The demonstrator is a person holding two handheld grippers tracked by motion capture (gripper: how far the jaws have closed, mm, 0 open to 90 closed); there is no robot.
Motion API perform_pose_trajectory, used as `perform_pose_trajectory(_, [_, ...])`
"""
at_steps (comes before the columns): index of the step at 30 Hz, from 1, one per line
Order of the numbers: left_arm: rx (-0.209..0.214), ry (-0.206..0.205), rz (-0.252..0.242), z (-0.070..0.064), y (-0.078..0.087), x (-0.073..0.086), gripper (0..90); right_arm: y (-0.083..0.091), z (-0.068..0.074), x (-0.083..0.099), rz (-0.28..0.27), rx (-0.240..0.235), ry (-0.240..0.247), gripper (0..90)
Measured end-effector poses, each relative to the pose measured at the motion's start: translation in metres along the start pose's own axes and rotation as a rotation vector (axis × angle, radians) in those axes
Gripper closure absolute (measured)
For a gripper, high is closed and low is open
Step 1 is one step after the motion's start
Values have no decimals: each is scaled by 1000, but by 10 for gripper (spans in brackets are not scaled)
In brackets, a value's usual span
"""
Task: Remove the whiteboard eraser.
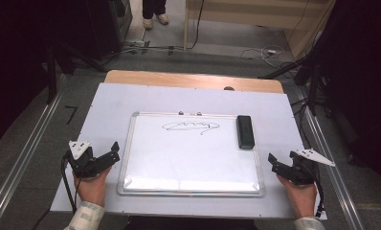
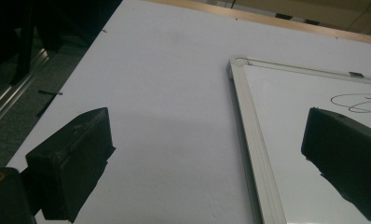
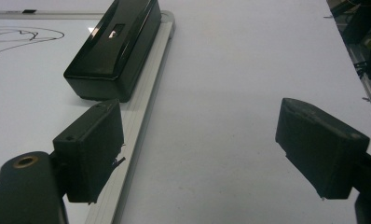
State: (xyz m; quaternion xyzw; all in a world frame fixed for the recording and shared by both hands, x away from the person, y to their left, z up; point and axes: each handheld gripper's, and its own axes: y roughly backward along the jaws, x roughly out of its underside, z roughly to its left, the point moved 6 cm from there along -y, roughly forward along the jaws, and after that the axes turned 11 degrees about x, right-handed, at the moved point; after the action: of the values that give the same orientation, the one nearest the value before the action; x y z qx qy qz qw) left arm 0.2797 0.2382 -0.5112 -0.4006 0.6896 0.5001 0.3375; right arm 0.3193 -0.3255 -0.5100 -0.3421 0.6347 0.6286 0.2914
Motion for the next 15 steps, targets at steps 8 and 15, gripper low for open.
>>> perform_pose_trajectory(8, [-9, -5, -25, 1, 3, -1, 37, -8, 16, -6, 9, 2, 28, 138])
perform_pose_trajectory(15, [-8, -1, -22, 2, 4, -1, 37, -17, 31, -12, 25, -8, 43, 133])
